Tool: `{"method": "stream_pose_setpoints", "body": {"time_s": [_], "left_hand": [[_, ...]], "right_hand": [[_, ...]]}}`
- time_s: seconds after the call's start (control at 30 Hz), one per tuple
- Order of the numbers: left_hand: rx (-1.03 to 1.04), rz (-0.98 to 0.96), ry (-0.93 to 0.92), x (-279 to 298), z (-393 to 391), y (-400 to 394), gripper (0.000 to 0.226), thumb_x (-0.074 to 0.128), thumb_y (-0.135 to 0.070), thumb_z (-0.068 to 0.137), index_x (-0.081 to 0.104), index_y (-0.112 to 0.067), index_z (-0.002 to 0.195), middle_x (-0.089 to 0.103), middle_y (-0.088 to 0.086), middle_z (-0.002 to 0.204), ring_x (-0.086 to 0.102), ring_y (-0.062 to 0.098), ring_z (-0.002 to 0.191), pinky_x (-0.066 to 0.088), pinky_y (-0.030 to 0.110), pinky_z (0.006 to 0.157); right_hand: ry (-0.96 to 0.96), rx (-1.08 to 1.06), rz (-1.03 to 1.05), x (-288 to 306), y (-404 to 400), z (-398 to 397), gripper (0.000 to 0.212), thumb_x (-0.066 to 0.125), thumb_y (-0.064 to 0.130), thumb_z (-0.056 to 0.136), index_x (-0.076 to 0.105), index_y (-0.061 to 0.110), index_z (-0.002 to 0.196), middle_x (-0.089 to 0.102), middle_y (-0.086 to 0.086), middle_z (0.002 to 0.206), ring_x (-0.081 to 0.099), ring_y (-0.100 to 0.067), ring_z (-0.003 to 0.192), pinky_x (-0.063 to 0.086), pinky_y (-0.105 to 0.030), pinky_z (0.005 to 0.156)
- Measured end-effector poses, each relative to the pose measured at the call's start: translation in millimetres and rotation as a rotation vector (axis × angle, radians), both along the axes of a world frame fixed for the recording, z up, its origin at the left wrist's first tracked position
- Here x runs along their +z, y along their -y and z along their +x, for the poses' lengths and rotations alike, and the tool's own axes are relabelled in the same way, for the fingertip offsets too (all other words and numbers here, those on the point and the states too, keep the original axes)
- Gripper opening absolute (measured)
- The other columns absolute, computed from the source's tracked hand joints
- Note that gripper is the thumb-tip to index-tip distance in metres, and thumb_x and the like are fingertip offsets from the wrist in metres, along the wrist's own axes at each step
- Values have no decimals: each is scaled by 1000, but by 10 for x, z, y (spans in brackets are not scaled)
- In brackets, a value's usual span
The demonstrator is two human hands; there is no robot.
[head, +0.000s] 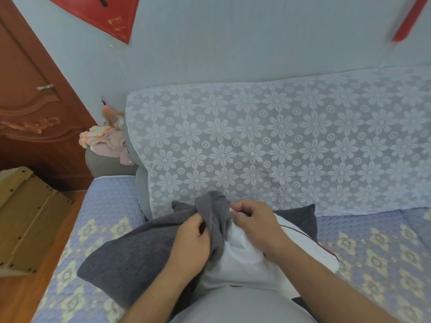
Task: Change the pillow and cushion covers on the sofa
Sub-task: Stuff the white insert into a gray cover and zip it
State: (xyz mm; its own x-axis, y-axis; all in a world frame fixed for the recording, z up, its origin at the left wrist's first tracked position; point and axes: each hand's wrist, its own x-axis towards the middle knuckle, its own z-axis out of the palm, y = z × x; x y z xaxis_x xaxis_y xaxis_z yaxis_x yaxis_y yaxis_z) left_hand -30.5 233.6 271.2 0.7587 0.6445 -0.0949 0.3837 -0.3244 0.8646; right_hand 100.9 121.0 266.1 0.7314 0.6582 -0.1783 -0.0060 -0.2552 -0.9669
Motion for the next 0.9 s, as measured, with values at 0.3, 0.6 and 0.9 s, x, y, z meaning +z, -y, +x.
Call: {"method": "stream_pose_setpoints", "body": {"time_s": [0.3,0.6,0.9], "left_hand": [[-695,560,-137,395,-99,-635,21,61,-12,92,72,-29,96,71,-14,92,59,-7,81,46,21,70],[-367,80,-69,77,121,-1,20,70,-26,93,68,-32,112,70,-16,109,63,-5,103,50,19,93],[-563,134,-267,239,168,106,33,71,-33,86,42,-42,98,56,-15,95,54,-2,87,44,24,81]], "right_hand": [[-51,94,-39,41,2,-179,9,67,5,85,72,9,79,72,-8,79,58,-6,71,46,-26,68],[-569,-109,87,-37,119,-227,19,56,5,87,72,10,80,67,-15,82,61,-29,81,50,-42,77],[-871,-79,402,-128,422,-196,38,56,38,98,60,8,121,61,-28,124,59,-42,117,43,-54,106]]}}
